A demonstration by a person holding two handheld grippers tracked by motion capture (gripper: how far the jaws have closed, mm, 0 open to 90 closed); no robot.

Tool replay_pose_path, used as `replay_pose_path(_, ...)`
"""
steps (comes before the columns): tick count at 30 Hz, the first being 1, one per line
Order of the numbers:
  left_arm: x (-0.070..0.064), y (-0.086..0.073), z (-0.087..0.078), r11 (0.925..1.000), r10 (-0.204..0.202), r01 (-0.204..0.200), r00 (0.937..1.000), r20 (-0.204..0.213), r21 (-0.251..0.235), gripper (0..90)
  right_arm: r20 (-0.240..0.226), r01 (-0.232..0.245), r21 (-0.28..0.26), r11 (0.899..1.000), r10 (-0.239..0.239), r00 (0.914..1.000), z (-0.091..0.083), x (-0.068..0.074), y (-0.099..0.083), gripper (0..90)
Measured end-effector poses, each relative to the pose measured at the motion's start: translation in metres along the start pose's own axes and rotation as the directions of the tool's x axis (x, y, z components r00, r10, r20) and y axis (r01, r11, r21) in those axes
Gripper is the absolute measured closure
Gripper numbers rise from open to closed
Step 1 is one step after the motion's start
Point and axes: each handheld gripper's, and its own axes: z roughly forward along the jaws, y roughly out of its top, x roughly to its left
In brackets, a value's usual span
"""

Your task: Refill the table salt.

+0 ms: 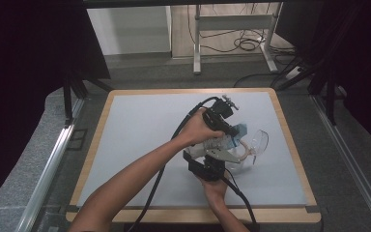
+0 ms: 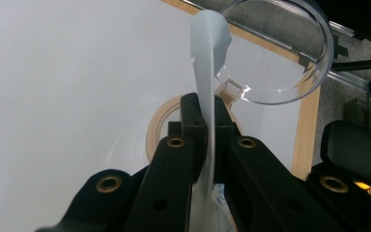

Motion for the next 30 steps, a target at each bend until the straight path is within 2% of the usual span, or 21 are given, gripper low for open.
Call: replay_pose_path(30, 0.0008, -0.0004, -0.0008, 1.0000, 0.005, -0.005, 1.0000, 0.000, 0.003, 89.9, -0.002, -0.002, 0.003, 1.000, 0.002, 1.0000, 0.0007, 0.0012, 0.0003, 49.0)
